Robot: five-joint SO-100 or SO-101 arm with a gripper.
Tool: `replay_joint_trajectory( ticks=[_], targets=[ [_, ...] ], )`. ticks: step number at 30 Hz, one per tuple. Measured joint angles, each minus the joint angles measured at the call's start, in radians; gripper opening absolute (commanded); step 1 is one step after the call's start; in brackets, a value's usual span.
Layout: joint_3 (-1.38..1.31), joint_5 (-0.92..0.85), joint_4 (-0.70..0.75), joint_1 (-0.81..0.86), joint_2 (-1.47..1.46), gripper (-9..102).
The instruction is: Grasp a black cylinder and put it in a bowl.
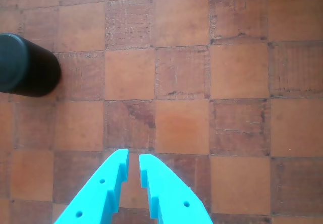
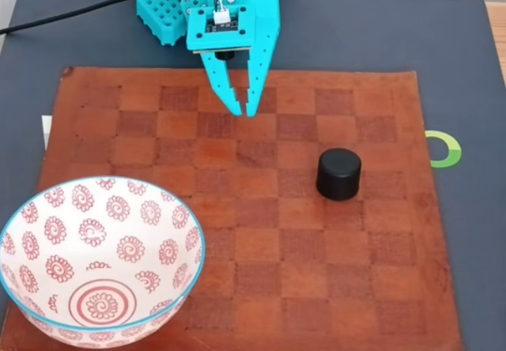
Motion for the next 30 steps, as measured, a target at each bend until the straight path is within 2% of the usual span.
replay_joint_trajectory(
  ticks=[8, 30],
  targets=[
    [0.006, 0.002, 0.000, 0.046, 0.000, 0],
    [0.006, 0.003, 0.000, 0.034, 0.000, 0]
  ],
)
